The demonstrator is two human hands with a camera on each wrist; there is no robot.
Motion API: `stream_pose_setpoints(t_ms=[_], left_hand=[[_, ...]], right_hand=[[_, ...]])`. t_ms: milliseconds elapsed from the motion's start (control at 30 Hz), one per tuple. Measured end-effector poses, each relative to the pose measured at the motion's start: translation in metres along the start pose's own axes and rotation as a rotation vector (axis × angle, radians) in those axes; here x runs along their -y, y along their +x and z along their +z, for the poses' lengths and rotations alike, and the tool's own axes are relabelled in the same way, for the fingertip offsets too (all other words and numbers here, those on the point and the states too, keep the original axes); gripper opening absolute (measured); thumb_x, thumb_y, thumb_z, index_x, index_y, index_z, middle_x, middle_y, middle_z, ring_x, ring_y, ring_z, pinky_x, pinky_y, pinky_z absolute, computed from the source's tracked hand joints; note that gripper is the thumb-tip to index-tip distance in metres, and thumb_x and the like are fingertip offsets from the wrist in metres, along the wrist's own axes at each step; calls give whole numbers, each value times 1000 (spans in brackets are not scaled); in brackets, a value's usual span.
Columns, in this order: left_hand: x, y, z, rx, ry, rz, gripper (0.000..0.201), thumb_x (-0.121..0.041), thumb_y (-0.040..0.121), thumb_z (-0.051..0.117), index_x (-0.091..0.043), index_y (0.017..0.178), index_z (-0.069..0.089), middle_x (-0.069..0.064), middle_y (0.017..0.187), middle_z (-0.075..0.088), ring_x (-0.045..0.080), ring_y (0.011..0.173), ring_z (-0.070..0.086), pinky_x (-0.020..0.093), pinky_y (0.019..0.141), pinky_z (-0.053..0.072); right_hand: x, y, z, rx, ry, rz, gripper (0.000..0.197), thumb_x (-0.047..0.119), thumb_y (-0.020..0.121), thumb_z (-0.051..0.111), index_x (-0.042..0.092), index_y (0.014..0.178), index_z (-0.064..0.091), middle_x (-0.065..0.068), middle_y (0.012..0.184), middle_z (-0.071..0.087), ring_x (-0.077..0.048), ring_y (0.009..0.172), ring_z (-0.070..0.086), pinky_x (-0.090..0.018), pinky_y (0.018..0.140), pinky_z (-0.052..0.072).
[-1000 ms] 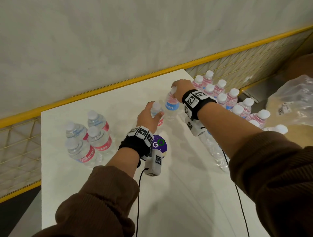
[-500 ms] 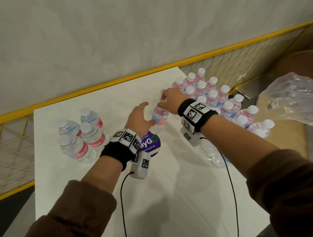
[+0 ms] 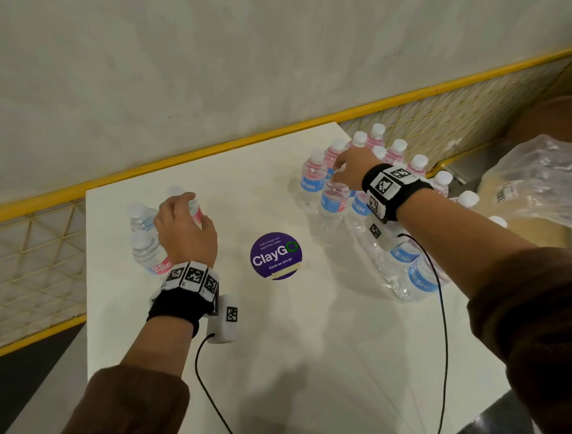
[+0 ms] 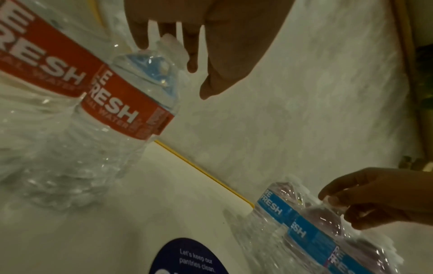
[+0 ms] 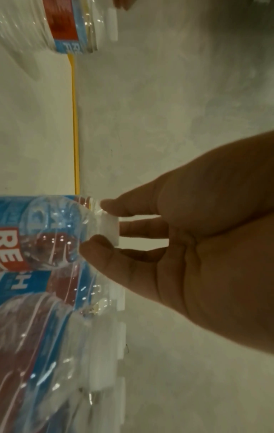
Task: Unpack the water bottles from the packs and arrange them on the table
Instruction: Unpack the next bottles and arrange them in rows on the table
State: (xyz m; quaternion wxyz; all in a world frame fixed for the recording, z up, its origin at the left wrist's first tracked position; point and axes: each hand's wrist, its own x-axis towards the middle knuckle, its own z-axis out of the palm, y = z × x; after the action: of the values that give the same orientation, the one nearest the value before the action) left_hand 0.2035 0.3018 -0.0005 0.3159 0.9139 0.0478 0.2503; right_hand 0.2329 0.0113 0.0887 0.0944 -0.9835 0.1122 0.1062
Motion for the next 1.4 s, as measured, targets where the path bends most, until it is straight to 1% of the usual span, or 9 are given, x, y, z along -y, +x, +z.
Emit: stream_pose_setpoints(t_ms=[133,233,500,767,933,1000,1133,1233,1400], left_hand=[[5,1,3,69,-69,-90,37,2,85,55,-4,122,56,17,126,54,34,119,50,35,102,35],[-2,1,2,111,-141,-126,30,2,90,50,-5,118,59,14,126,57,29,115,53,21,95,33],[-38,-20,19,269,-350,-1,27,1,88,56,-8,113,60,7,114,62,11,103,53,15,91,34],[-52,-28,36,381,-303,-6,37,-16,88,61,-8,124,54,14,118,56,26,104,56,20,85,38],[-50,-22,32,509,-278,-60,43,-31,89,61,-16,128,49,10,121,57,25,109,55,23,84,38],[-50,-15,26,460,-289,-66,49,-42,86,62,-18,126,50,7,126,53,22,114,52,25,88,38],[-38,16,12,8,-296,-22,41,-35,84,63,-11,117,58,11,125,52,28,121,45,29,97,33],[-23,41,10,-56,-180,-176,48,-23,83,60,-11,129,51,15,137,41,34,128,37,36,105,31],[-3,61,13,264,-114,-360,51,-16,88,55,-9,137,42,18,141,40,34,125,46,39,107,37]], right_hand=[[1,0,-2,11,-10,-13,37,20,89,60,10,124,58,-12,125,58,-28,114,55,-25,79,39],[1,3,-2,2,-4,-31,36,17,89,59,14,125,59,-9,126,57,-26,115,54,-23,78,37],[3,11,1,-15,7,-64,36,12,87,62,18,123,62,-7,125,58,-25,113,55,-22,77,39],[-1,11,2,-24,16,-80,36,14,88,61,18,124,61,-8,126,58,-26,113,55,-24,79,39],[0,12,5,4,-15,-59,38,16,89,57,21,126,57,-9,126,56,-26,114,53,-26,79,39],[4,11,9,-28,-43,-38,43,18,88,56,21,130,52,-10,131,49,-29,120,48,-32,90,40],[33,-13,21,-281,153,-163,40,17,88,56,17,128,51,-12,126,45,-31,117,46,-37,98,39],[76,-41,36,-81,275,-383,47,33,89,59,20,133,46,-12,123,48,-27,106,55,-34,92,43],[119,-55,71,152,123,-432,51,45,86,59,23,131,48,-10,122,41,-31,106,54,-36,90,45]])
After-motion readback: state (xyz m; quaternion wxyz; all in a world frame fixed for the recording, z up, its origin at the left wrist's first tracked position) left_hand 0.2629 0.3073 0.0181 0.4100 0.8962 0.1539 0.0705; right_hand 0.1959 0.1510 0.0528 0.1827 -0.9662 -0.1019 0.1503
